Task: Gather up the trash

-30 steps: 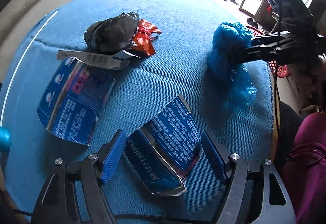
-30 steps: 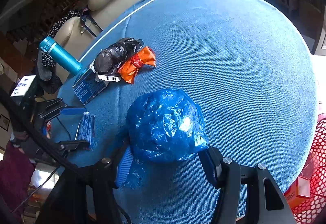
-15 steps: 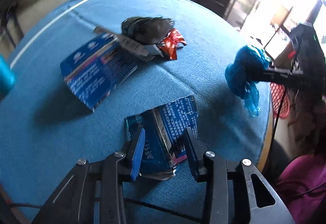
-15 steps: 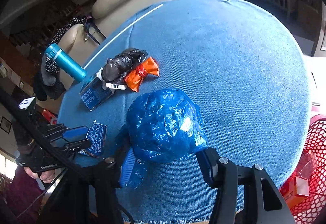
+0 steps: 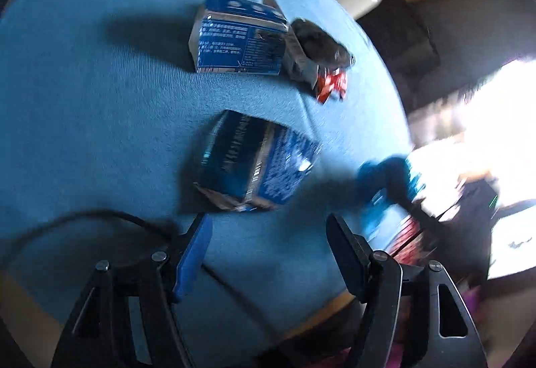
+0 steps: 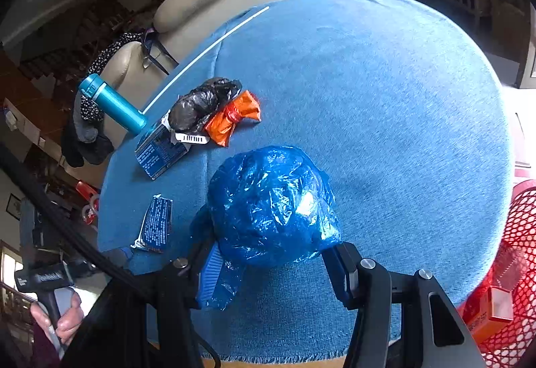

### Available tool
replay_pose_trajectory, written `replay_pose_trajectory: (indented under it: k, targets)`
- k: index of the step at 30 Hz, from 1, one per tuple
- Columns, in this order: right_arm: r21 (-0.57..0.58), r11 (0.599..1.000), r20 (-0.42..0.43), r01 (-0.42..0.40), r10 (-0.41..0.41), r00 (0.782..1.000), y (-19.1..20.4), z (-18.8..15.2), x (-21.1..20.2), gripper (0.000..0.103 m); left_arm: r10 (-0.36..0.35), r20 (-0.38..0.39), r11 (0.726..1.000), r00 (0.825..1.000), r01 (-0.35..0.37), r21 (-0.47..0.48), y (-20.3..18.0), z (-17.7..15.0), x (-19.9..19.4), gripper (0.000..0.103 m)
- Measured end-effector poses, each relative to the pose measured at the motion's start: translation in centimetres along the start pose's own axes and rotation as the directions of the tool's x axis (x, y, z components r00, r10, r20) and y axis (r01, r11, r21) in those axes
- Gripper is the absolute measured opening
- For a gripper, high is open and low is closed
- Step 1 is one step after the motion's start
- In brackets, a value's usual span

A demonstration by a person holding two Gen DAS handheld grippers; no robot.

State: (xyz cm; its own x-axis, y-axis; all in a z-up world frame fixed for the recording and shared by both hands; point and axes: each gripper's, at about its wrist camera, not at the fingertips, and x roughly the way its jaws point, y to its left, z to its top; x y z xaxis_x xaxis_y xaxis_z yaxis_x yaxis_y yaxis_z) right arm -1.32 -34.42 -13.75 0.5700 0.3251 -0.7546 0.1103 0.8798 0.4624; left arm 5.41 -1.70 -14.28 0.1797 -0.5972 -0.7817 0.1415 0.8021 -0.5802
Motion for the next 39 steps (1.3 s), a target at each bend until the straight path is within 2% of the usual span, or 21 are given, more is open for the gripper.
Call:
replay_pose_trajectory:
  k: [4,8,10,11,12,15,21,30,36,39]
  targets:
    - [-0.007,1.0,-0.007,-0.017,0.017,1.0,0.4,-0.4,0.3,0.058,0.007,0.028,0.996,1.0,-0.004,-0.093,0.5,1.1,1.3,0.071]
    - [-0.024,0.999,0.012,-0.022,0.022,1.0,0.4,-0.6,-0.4,0.058,-0.035,0.059,0.983,0.998,0.045,-0.176,1.0,2.3,2.4,0.07]
    - [-0.015,1.0,0.02,-0.024,0.024,1.0,-0.1,-0.6,-0.7,0.058,-0.032,0.057,0.978,0.998,0.043,-0.203,0.9,2.6,2.6,0.069]
    - [-0.007,1.0,0.022,-0.026,0.026,0.999,-0.3,-0.6,-0.8,0.058,-0.021,0.062,0.979,0.998,0.033,-0.202,0.6,2.8,3.2,0.06]
    - [0.0,1.0,0.024,-0.029,0.029,0.999,-0.5,-0.5,-0.8,0.058,-0.003,0.063,0.982,0.998,0.015,-0.19,0.2,3.1,3.5,0.049]
    - [0.016,0.999,0.024,-0.035,0.035,0.999,-0.9,-0.5,-0.5,0.058,0.006,0.036,0.985,0.999,0.0,-0.173,-0.2,3.6,4.1,0.031]
    - [0.032,0.999,0.018,-0.022,0.021,1.0,-1.4,-0.5,-0.1,0.058,0.006,0.079,0.993,0.997,0.003,-0.116,-2.3,4.8,4.3,0.017]
    - [0.065,0.998,0.036,-0.019,0.016,0.999,-2.3,-0.2,-0.4,0.058,0.042,0.086,0.996,0.995,-0.049,0.075,-7.1,5.2,3.4,0.016]
    - [0.059,0.998,0.094,0.012,-0.018,0.995,-3.0,-0.3,-2.5,0.058,0.026,0.106,0.986,0.994,-0.043,0.159,-9.8,5.0,2.3,0.016]
    - [0.053,0.997,0.154,0.051,-0.059,0.986,-3.9,-0.6,-5.1,0.058,0.01,0.105,0.977,0.994,-0.032,0.212,-12.0,4.5,1.8,0.016]
